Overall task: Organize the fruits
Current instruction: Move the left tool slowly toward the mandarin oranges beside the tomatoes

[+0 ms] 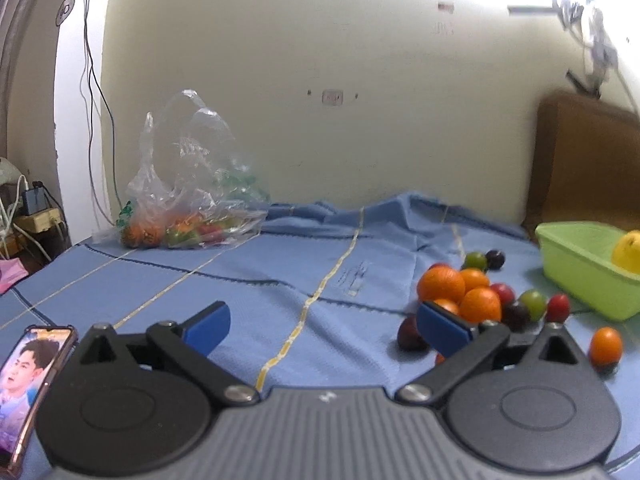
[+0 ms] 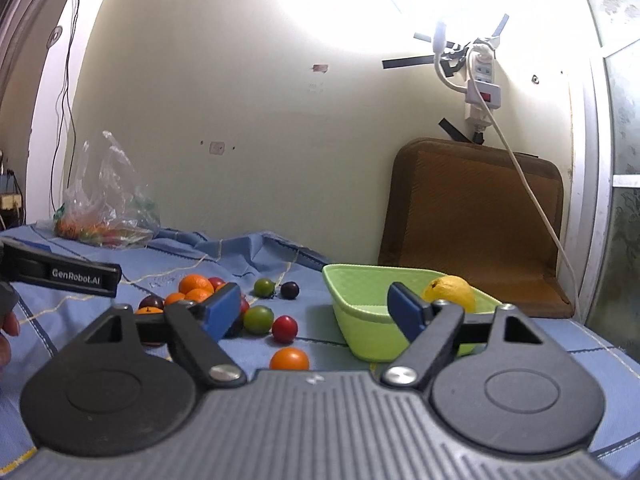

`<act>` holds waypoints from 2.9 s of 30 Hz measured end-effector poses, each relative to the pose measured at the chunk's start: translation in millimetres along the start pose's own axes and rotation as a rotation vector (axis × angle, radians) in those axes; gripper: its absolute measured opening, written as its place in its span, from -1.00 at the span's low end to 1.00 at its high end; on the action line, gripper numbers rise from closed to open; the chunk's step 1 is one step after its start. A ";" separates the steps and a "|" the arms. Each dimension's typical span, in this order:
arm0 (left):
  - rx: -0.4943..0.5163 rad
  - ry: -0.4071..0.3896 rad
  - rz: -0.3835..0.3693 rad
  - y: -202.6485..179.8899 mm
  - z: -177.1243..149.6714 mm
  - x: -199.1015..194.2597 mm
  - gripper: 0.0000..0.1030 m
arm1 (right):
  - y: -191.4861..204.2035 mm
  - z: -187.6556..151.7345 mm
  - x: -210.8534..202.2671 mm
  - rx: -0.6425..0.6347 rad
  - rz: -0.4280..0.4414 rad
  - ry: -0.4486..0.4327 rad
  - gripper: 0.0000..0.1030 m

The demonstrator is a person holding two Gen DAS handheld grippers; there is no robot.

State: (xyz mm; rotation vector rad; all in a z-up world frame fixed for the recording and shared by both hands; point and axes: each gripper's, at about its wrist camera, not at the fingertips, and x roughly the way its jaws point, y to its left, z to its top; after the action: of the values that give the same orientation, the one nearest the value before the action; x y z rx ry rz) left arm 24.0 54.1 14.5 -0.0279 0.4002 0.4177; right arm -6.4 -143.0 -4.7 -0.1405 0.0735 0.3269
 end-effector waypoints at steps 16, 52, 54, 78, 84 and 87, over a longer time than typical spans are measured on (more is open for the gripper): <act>-0.032 0.073 0.013 6.7 -0.2 11.1 0.99 | -3.2 0.1 -1.5 0.037 0.019 -0.005 0.69; -0.108 0.053 -0.064 18.2 -1.9 5.4 0.99 | -4.2 1.3 9.8 0.027 0.079 0.070 0.91; -0.115 0.051 -0.076 19.0 -2.1 4.9 0.99 | -3.7 1.1 8.9 0.022 0.079 0.067 0.91; -0.112 0.033 -0.135 15.3 -4.2 -1.3 0.99 | -3.4 2.2 8.3 0.019 0.063 0.064 0.91; -0.102 0.022 -0.143 14.0 -4.2 -3.9 0.99 | -3.5 2.2 7.9 0.023 0.062 0.062 0.89; -0.100 0.017 -0.149 13.7 -4.2 -4.7 0.99 | -3.5 1.9 5.6 0.022 0.059 0.051 0.89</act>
State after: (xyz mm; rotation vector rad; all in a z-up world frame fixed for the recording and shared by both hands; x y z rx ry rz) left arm 13.0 64.3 13.2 -0.1580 0.3909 0.2905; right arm 0.1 -144.2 -3.0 -0.1254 0.1315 0.3817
